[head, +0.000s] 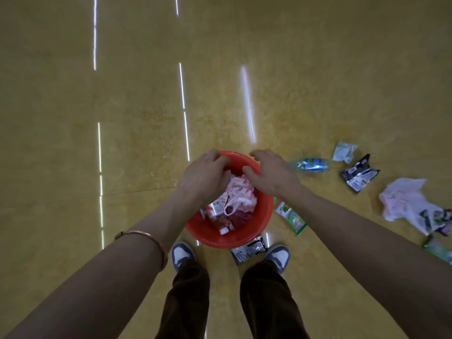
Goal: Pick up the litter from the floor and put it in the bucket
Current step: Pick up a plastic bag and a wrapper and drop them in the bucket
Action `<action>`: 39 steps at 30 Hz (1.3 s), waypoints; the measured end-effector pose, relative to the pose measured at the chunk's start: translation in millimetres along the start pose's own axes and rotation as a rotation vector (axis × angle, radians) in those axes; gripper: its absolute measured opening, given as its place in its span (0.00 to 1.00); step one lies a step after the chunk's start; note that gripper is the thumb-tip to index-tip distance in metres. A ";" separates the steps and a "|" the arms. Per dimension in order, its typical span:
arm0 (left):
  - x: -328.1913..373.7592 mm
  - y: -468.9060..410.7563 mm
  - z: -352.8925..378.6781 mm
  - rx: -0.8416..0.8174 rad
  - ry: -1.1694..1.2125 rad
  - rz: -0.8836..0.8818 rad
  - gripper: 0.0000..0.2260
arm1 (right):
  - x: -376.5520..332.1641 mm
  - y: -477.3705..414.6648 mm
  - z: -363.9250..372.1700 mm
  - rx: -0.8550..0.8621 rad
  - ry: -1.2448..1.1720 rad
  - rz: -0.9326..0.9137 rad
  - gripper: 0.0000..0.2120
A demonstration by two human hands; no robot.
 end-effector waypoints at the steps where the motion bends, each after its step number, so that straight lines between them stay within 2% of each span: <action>1: 11.4 8.0 -19.6 0.001 0.028 0.016 0.16 | -4.7 12.2 -20.5 0.037 -0.043 -0.005 0.25; 5: 59.8 47.3 -94.9 0.065 0.076 0.054 0.15 | -17.7 73.6 -103.9 0.174 -0.203 -0.009 0.24; 8: 98.9 73.8 -145.1 0.095 0.082 0.101 0.13 | -23.3 129.2 -156.4 0.216 -0.233 -0.004 0.24; 13: 163.3 118.5 -219.5 0.117 0.119 0.269 0.12 | -34.3 221.5 -217.1 0.324 -0.268 0.036 0.25; 21: 226.7 180.6 -316.3 0.219 0.071 0.579 0.16 | -75.6 328.0 -290.7 0.647 -0.297 0.167 0.27; 26: 248.7 215.9 -341.4 0.202 0.049 0.783 0.16 | -100.5 395.6 -296.7 0.848 -0.317 0.251 0.26; 30: 273.5 240.5 -338.7 0.093 0.040 0.914 0.16 | -104.3 462.6 -281.0 0.941 -0.328 0.374 0.26; 34: 310.3 264.9 -312.2 -0.028 -0.008 1.062 0.16 | -96.4 535.1 -247.7 1.042 -0.356 0.553 0.26; 39: 348.7 308.4 -263.4 -0.155 -0.013 1.191 0.19 | -84.9 618.6 -198.9 1.072 -0.374 0.765 0.28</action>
Point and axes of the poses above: each hand's wrist, its own y-axis away from the middle knuckle, its own z-axis out of the palm, x = y × z, the point moved 3 cm from there along -y, towards the middle knuckle, and after that the axes turned 4 degrees about -x, right-handed, at the moved point
